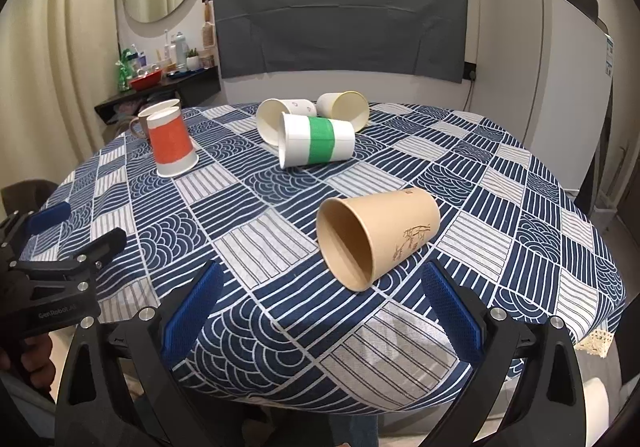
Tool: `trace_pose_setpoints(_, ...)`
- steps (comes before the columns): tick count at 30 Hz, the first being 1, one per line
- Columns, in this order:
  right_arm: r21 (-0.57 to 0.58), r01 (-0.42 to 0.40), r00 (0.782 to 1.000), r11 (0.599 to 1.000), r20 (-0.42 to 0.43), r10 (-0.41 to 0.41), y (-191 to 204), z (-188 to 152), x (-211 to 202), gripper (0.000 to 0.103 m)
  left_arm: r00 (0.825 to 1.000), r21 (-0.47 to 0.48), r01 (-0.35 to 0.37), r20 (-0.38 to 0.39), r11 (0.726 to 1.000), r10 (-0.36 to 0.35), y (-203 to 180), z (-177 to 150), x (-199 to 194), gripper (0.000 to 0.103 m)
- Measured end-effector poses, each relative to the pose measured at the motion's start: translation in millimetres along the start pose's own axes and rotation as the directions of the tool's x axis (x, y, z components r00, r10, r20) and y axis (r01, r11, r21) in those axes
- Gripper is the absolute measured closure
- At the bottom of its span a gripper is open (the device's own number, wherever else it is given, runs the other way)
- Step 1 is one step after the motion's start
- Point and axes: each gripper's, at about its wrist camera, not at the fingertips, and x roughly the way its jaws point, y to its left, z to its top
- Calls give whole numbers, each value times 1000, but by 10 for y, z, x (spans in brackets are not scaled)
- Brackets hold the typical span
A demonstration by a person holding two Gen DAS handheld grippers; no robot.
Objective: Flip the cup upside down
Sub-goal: 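Move the left tool toward the white green-banded cup lying on its side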
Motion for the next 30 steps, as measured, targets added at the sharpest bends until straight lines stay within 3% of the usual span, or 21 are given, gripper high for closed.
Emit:
trace_pose_setpoints(15,27,-7,999,1000,39,6,-342,122,104,8,986,113,119,-127,986,-105,-426,283,517,6)
trace_pose_setpoints(20,41,-21,999,999,29,20,-457,125,216,8,951,127,256,-210,958,-227,-539,565,802,6)
trace_pose_setpoints(24,52,-20,1000,998,20,19,-546,114,306,8,947,158,261,-233,952,-220,-630,809,1038,6)
trace_pose_setpoints(28,105,-9,999,994,49,4,-699,142,312,8,918,134,325,-284,936,-278,-709,1036,1285,6)
trace_pose_setpoints(30,123,-13,998,992,56,6,-760,155,309,8,911,132,335,-297,933,-285,-762,1119,1387,6)
